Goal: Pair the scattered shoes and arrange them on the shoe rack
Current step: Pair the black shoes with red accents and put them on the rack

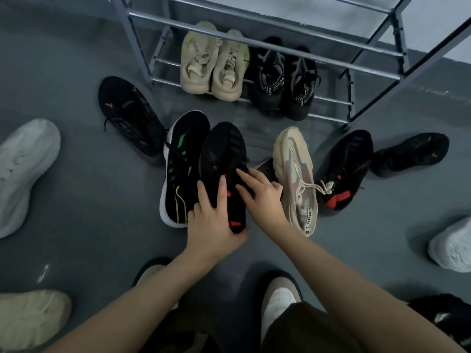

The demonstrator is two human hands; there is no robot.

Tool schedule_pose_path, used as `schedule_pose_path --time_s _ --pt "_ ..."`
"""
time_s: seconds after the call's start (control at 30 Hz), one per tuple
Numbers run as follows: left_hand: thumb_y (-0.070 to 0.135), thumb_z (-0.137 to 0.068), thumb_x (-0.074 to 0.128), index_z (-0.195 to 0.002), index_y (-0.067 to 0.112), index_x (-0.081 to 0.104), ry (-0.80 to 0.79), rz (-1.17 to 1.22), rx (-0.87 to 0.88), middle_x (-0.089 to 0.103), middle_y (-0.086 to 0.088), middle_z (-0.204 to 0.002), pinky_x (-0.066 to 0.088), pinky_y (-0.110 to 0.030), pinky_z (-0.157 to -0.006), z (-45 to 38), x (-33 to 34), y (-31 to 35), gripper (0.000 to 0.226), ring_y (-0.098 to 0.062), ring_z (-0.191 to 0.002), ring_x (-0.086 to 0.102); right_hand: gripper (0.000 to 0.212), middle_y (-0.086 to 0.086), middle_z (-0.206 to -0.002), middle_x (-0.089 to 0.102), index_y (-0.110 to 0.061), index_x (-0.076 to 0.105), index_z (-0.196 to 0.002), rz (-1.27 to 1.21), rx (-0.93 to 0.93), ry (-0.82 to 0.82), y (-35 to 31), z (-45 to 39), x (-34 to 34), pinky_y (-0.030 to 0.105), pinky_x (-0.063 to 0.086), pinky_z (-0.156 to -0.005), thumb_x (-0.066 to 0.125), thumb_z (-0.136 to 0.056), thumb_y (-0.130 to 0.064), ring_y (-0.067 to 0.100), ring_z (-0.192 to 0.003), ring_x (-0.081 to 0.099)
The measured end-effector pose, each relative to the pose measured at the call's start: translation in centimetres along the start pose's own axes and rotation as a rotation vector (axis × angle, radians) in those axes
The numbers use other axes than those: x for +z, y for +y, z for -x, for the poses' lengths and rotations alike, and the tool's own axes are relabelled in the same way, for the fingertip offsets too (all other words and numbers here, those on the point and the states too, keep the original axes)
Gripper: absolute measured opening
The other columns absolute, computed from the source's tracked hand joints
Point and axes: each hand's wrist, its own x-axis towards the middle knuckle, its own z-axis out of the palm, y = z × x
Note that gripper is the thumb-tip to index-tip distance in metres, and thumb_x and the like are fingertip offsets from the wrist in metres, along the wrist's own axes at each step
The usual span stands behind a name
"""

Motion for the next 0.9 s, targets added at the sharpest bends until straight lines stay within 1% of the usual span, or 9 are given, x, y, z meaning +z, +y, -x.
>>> schedule_pose_path --time_s 0.1,0.2,0.33,0.47,0.53,0.6,0.63,0.77,0.9 --pt "0.051 -0.067 0.069 -0.148 0.032 0.002 -0.015 0.157 0.011 0.004 -0.022 -0.152 0.037 -0.047 -0.098 0.2 -0.3 -0.7 0.106 -0.043 -0.125 0.036 0.035 0.002 -0.135 0.052 -0.024 0.057 -0.127 -0.045 0.004 -0.003 0.1 0.2 0.0 0.025 0.019 -0.091 0.057 -0.092 -0.025 0.011 -0.117 0.051" --pt "0.051 -0.066 0.063 -0.146 0.038 0.010 0.036 0.288 0.061 0.008 -0.015 -0.154 0.035 -0.045 -0.101 0.5 -1.1 -1.4 0.097 -0.038 -0.134 0.027 0.034 0.000 -0.134 0.054 -0.025 0.058 -0.126 -0.070 -0.022 0.004 -0.5 0.9 -0.3 0.028 0.021 -0.092 0.055 -0.092 -0.027 0.009 -0.117 0.052" --pt "0.054 -0.064 0.057 -0.141 0.033 0.032 0.117 0.348 0.144 0.023 -0.005 -0.150 0.046 -0.046 -0.095 0.9 -2.3 -1.1 0.083 -0.030 -0.129 0.039 0.033 -0.010 -0.137 0.050 -0.029 0.057 -0.126 -0.127 -0.037 -0.031 -1.2 2.3 -1.5 0.027 0.019 -0.095 0.047 -0.095 -0.032 -0.006 -0.118 0.043" --pt "0.047 -0.066 0.062 -0.135 0.025 0.047 0.184 0.329 0.312 0.031 -0.005 -0.145 0.051 -0.043 -0.089 0.7 -3.4 0.3 0.074 -0.025 -0.125 0.044 0.035 -0.013 -0.137 0.049 -0.033 0.055 -0.127 -0.227 -0.031 0.024 -0.6 2.9 -4.2 0.038 0.027 -0.107 0.045 -0.094 -0.038 -0.018 -0.115 0.040" --pt "0.045 -0.066 0.063 -0.133 0.022 0.049 0.205 0.307 0.388 0.033 -0.007 -0.144 0.053 -0.041 -0.086 0.0 -3.8 1.7 0.072 -0.025 -0.122 0.047 0.035 -0.016 -0.137 0.047 -0.034 0.054 -0.127 -0.201 -0.024 0.063 0.1 3.0 -5.7 0.030 0.020 -0.106 0.046 -0.093 -0.037 -0.026 -0.112 0.034" --pt "0.044 -0.067 0.064 -0.132 0.019 0.051 0.204 0.303 0.448 0.034 -0.008 -0.143 0.054 -0.041 -0.085 -1.2 -3.8 3.5 0.071 -0.025 -0.121 0.048 0.036 -0.019 -0.137 0.045 -0.035 0.054 -0.127 -0.174 -0.009 0.105 1.1 2.7 -7.4 0.019 0.013 -0.101 0.045 -0.092 -0.039 -0.022 -0.118 0.032" --pt "0.044 -0.067 0.064 -0.132 0.018 0.052 0.199 0.299 0.471 0.034 -0.009 -0.143 0.054 -0.042 -0.085 -1.9 -3.6 4.5 0.071 -0.025 -0.121 0.048 0.036 -0.019 -0.138 0.046 -0.035 0.055 -0.126 -0.178 0.004 0.127 1.8 2.4 -8.2 0.017 0.011 -0.100 0.045 -0.092 -0.039 -0.018 -0.121 0.033" --pt "0.047 -0.067 0.063 -0.131 0.018 0.052 0.163 0.307 0.486 0.034 -0.009 -0.144 0.050 -0.044 -0.090 -5.6 -1.7 8.7 0.071 -0.027 -0.126 0.043 0.035 -0.016 -0.135 0.049 -0.034 0.057 -0.124 -0.126 0.122 0.290 5.4 1.0 -10.8 0.023 0.016 -0.102 0.044 -0.093 -0.039 -0.007 -0.122 0.040" --pt "0.046 -0.067 0.065 -0.131 0.017 0.052 0.113 0.314 0.476 0.031 -0.010 -0.145 0.045 -0.042 -0.097 -9.2 0.8 11.8 0.072 -0.028 -0.131 0.037 0.035 -0.008 -0.137 0.048 -0.030 0.056 -0.126 -0.003 0.405 0.458 10.4 0.1 -11.9 0.034 0.017 -0.103 0.047 -0.093 -0.040 0.014 -0.126 0.042"
